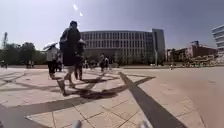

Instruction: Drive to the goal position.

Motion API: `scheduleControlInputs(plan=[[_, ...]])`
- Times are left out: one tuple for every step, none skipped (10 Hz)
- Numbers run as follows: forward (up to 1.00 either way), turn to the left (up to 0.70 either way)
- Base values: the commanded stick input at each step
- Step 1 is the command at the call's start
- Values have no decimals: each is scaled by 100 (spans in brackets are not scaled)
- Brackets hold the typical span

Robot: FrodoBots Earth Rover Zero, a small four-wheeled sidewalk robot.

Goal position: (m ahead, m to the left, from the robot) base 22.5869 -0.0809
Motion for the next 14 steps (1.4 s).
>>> scheduleControlInputs(plan=[[70,0],[70,0],[70,0],[70,0],[70,0],[70,0],[70,0],[70,0],[70,0],[70,0],[70,0],[70,0],[70,0],[70,0]])
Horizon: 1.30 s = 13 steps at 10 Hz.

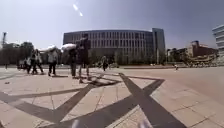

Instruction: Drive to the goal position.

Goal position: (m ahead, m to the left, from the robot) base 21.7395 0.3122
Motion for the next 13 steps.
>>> scheduleControlInputs(plan=[[70,0],[70,0],[70,0],[70,0],[70,0],[70,0],[70,0],[70,0],[70,0],[70,0],[70,0],[70,0],[70,0]])
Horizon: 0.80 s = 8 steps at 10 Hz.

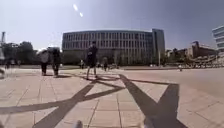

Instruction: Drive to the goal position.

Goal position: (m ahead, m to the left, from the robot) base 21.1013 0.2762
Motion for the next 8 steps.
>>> scheduleControlInputs(plan=[[70,0],[70,0],[70,0],[70,0],[70,0],[70,0],[70,0],[70,0]])
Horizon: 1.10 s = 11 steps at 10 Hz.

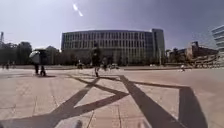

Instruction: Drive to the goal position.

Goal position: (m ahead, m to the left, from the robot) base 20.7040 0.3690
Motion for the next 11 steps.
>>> scheduleControlInputs(plan=[[70,0],[70,0],[70,0],[70,0],[70,0],[70,0],[70,0],[70,0],[70,0],[70,0],[70,0]])
